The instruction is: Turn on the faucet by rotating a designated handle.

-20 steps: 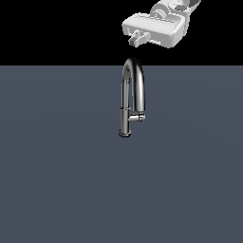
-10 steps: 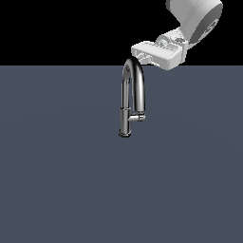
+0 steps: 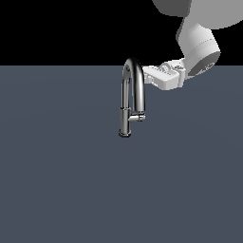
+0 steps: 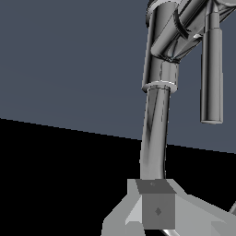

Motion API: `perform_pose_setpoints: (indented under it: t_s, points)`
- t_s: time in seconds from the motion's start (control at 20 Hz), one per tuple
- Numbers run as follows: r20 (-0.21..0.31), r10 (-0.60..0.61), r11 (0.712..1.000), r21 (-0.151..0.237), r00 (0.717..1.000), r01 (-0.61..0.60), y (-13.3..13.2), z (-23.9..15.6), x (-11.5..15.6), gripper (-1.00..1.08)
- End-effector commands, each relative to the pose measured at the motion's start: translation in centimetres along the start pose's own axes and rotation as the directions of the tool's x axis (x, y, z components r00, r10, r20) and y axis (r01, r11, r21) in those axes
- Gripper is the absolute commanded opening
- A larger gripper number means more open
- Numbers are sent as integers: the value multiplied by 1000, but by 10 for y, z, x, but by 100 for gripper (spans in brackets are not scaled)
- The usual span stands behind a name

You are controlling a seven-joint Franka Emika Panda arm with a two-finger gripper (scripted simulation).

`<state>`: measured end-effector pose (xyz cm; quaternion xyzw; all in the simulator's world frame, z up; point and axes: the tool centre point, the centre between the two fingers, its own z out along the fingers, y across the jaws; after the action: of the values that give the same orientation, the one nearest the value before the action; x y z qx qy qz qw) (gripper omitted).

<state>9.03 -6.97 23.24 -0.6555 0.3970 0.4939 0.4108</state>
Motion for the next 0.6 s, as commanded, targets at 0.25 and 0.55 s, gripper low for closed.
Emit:
perform_pose_setpoints:
  t_s: [0.25,0.55]
  points:
    - [106,84,991,95,991,-94,-2,-1,45,-100]
    - [160,122,980,138,980,-144,-1,0,67,-100]
